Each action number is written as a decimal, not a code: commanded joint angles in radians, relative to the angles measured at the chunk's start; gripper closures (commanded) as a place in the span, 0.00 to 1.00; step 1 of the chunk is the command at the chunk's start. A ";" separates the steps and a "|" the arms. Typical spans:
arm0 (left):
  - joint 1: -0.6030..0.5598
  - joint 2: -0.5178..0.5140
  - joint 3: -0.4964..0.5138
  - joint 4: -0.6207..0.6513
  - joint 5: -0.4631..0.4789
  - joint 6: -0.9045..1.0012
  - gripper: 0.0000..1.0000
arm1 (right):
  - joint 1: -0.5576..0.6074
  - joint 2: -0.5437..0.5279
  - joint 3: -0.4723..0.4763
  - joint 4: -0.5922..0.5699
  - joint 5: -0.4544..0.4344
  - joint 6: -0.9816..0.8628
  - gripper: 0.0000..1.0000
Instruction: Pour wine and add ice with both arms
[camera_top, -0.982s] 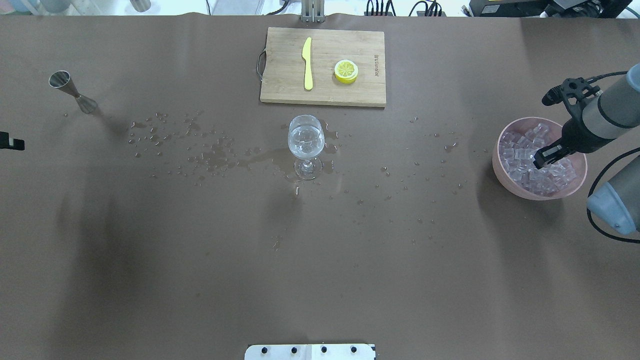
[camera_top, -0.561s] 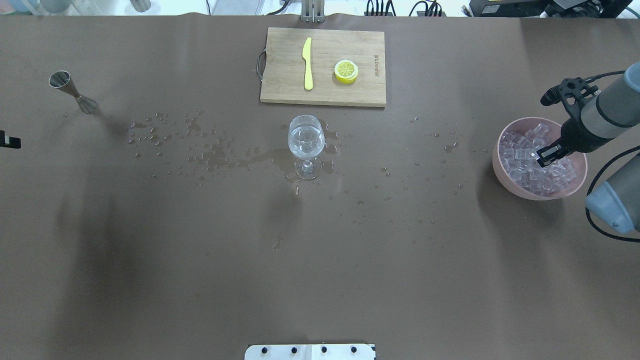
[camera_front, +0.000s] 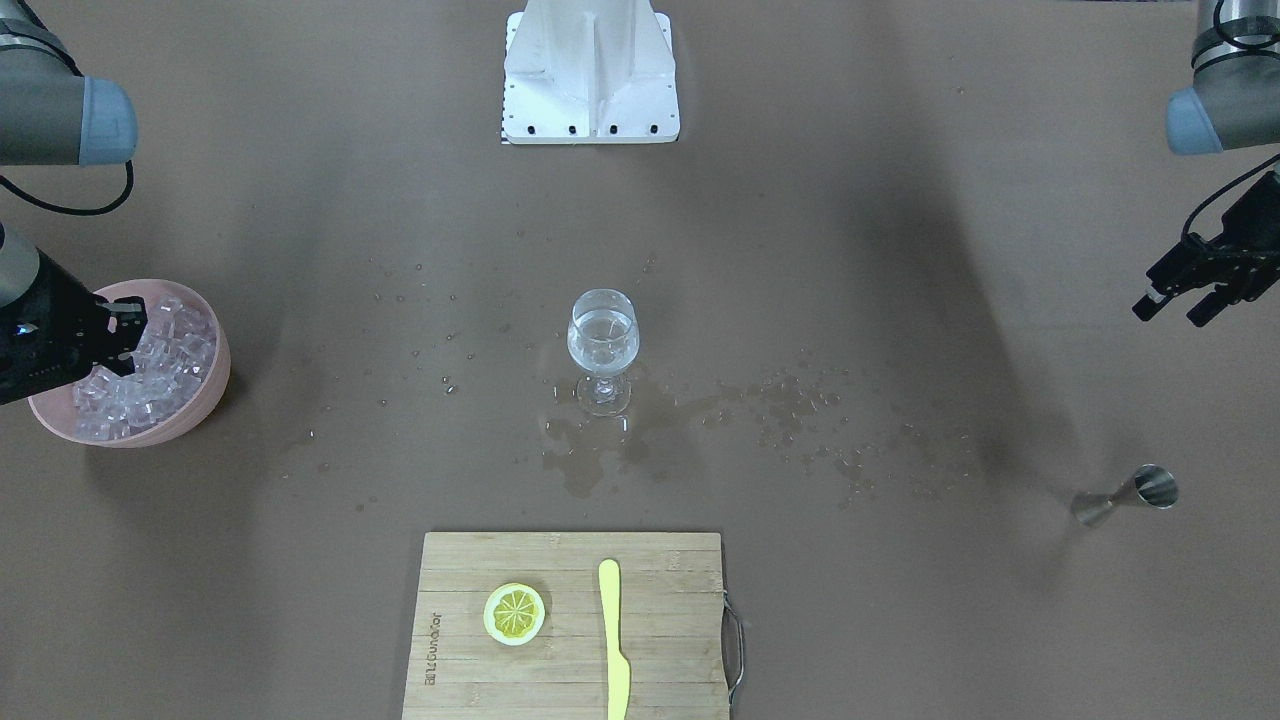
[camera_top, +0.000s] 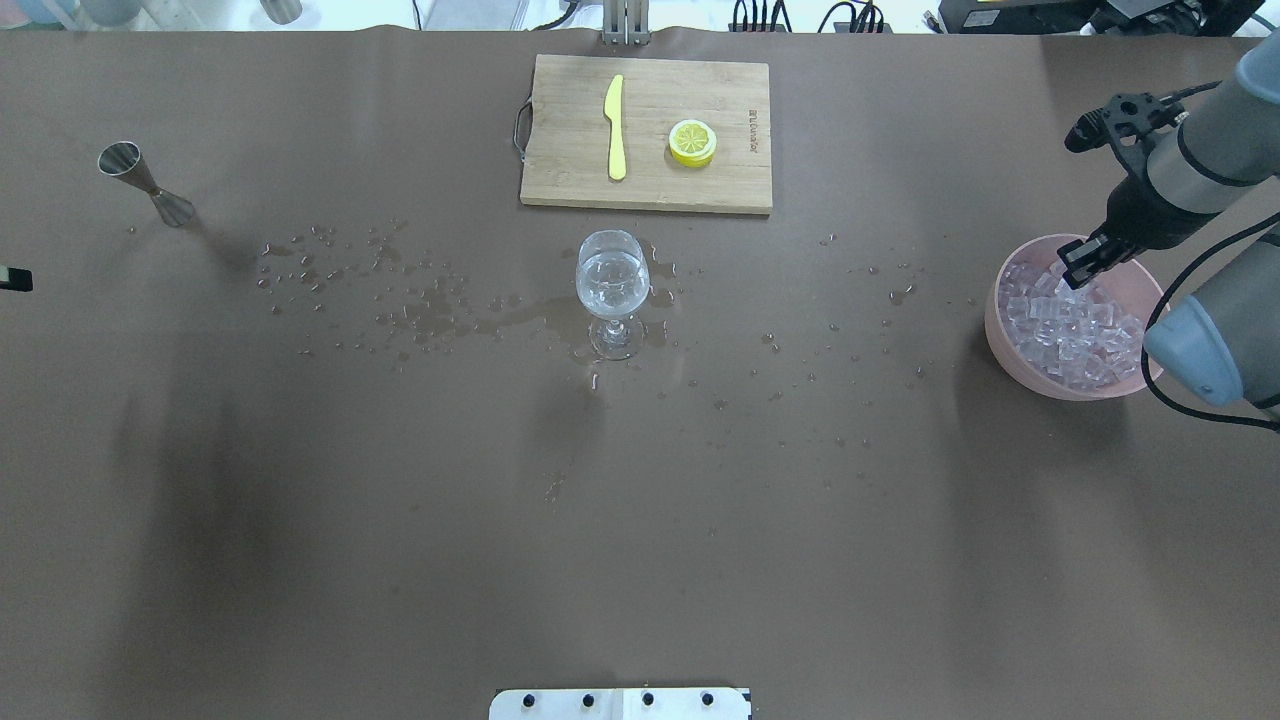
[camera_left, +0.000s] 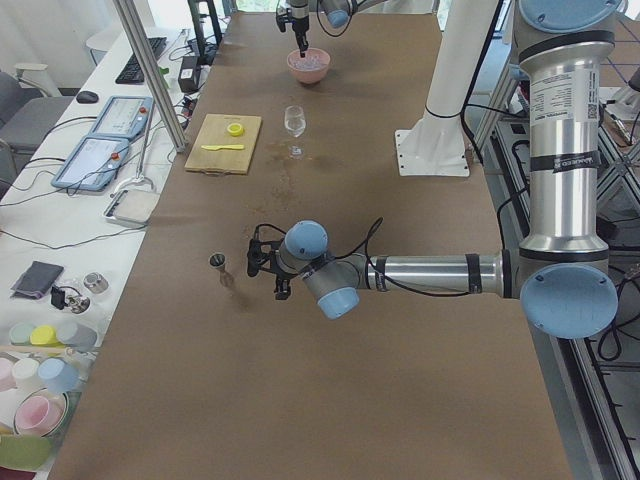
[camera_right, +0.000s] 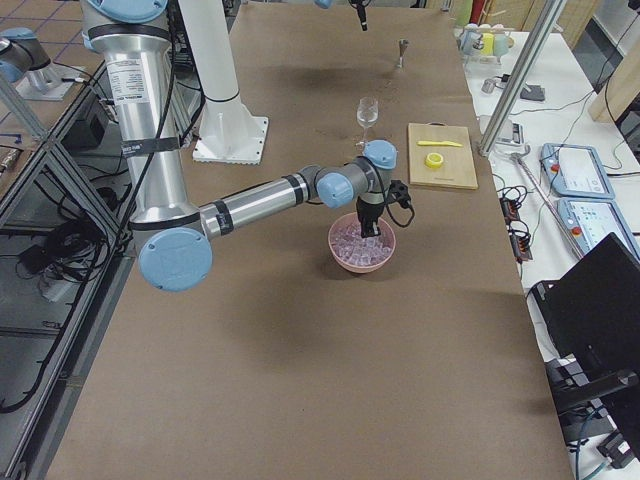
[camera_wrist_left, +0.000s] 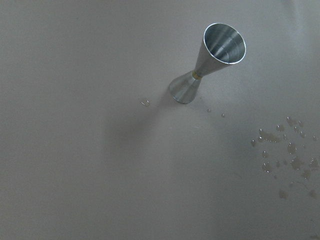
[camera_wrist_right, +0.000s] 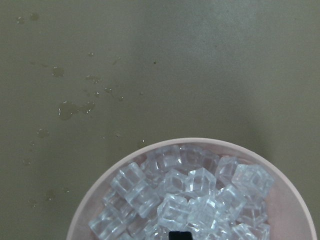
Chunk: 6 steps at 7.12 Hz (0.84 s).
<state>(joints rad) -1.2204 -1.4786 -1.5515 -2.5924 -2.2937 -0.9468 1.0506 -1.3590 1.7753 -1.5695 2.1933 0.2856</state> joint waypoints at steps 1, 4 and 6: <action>-0.001 0.000 -0.002 0.000 0.002 -0.003 0.03 | 0.005 -0.009 -0.004 -0.012 -0.027 -0.019 0.04; -0.001 0.001 -0.004 0.000 0.008 -0.003 0.03 | 0.003 -0.006 -0.051 -0.014 -0.017 0.022 0.00; -0.001 0.001 -0.007 -0.002 0.010 -0.038 0.03 | 0.003 0.001 -0.076 -0.003 0.026 0.276 0.00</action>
<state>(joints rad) -1.2210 -1.4773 -1.5564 -2.5927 -2.2850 -0.9664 1.0544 -1.3644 1.7108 -1.5777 2.1914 0.4103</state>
